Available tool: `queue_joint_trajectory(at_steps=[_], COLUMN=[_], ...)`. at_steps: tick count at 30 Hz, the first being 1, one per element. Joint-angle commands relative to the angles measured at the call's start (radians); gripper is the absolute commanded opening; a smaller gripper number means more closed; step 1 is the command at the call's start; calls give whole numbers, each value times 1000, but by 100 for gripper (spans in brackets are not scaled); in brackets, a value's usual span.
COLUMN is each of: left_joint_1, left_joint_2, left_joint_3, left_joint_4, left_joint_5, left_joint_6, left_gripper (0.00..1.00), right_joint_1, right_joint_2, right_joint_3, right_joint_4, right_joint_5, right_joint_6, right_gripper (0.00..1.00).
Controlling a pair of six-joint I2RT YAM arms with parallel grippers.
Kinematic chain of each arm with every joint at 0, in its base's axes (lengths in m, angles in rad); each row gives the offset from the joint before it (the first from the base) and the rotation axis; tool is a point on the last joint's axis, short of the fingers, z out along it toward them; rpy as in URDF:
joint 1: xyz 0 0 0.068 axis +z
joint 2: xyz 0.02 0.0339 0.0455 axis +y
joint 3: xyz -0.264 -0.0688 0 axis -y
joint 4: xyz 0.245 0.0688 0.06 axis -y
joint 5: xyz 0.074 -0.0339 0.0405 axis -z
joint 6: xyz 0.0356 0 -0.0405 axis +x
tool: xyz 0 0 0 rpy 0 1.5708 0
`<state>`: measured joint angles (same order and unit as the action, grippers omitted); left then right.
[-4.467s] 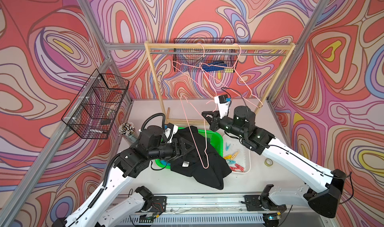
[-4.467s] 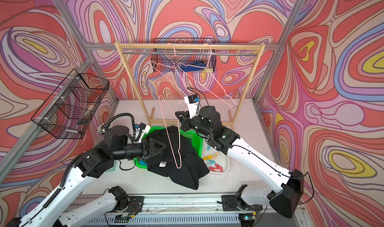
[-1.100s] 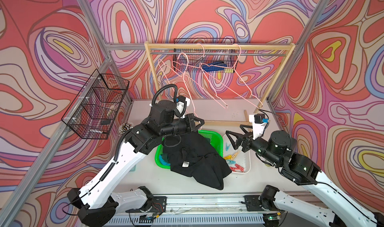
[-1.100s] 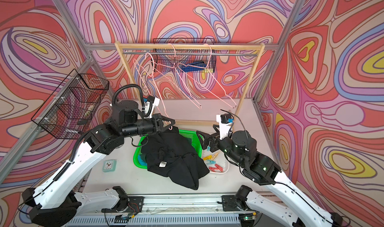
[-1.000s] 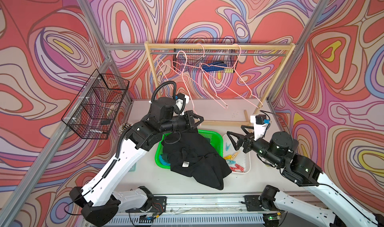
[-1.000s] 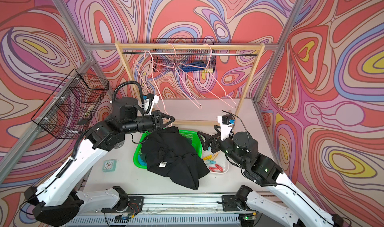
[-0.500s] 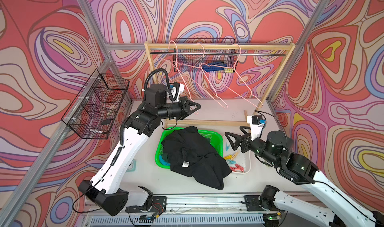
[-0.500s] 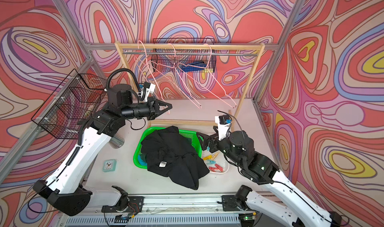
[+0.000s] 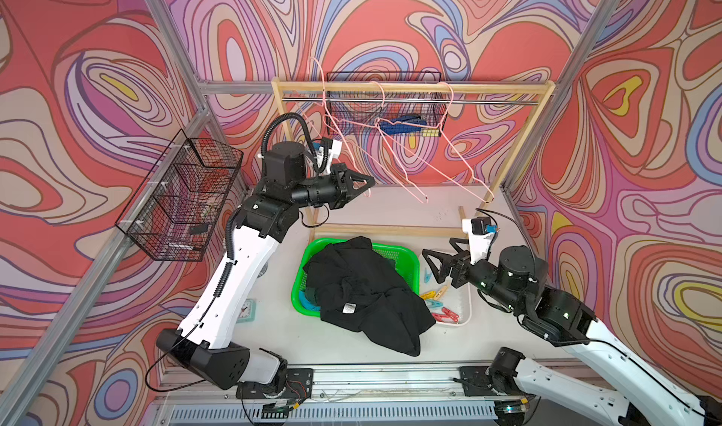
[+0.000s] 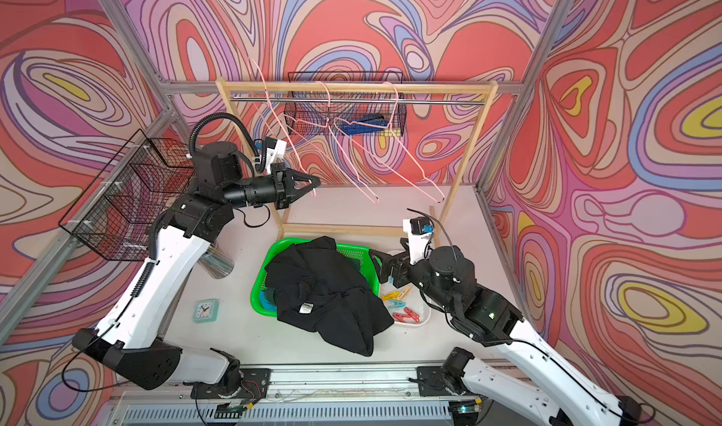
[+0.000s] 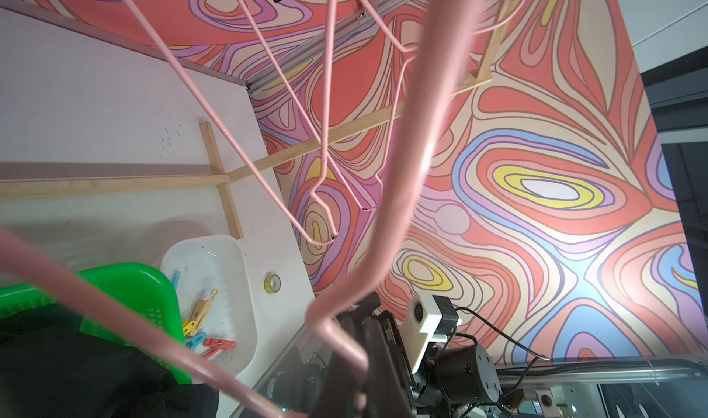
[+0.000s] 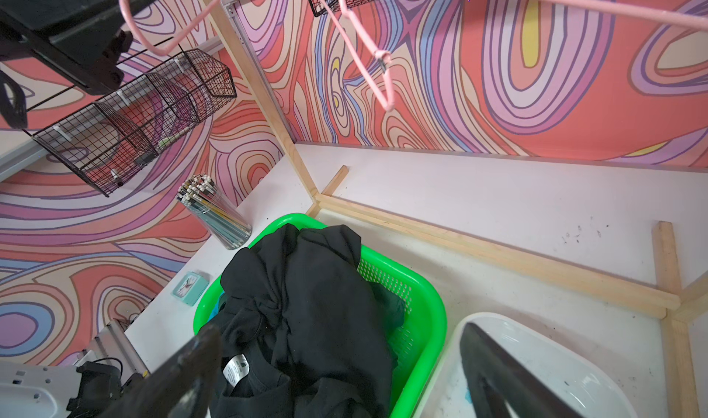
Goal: Remove the clothespins securing t-shirts to the hanger
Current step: Place the hanger on the clothes rail.
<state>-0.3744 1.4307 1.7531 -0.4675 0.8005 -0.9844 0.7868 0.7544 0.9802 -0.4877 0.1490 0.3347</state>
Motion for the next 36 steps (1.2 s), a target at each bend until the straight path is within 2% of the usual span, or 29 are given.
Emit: queue_joint_trajectory(at_steps=[1,15,16,19,20,23,25,27,35,36], left_joint_1=[17,38,38,39,39,41,44,47,61,61], left_joint_2=[5,-21,-23,-24,-24,-32,-37,-43,-75,-82], left_joint_3=[-6,-151,-156,-162,-161,-161,-160,-159,-115,-109], left_joint_4=[25,68,62,38,30,10,4,0,-63,-71], left_joint_5=[14,-7,-14,-33,-36,-51,-55,-62,-104,-109], left_joint_6=[11,7,7,21,30,48,59,67,109,115], left_gripper=[0,1,6,10,15,37,49,55,100,100], right_joint_1=[1,2,2,2,2,2,2,1,2,2], right_joint_2=[-10,-15,-15,-11,-10,-15,-18,-22,-6,3], right_joint_3=[-16,-6,-6,-8,-6,-11,-12,-9,5,3], right_joint_4=[-4,-25,-26,-30,-32,-38,-43,-47,-77,-87], right_joint_5=[4,4,4,-15,-20,-31,-37,-37,-31,-31], right_joint_6=[6,13,13,16,18,22,24,23,24,28], right_gripper=[98,98,98,98,98,98,98,98,98,98])
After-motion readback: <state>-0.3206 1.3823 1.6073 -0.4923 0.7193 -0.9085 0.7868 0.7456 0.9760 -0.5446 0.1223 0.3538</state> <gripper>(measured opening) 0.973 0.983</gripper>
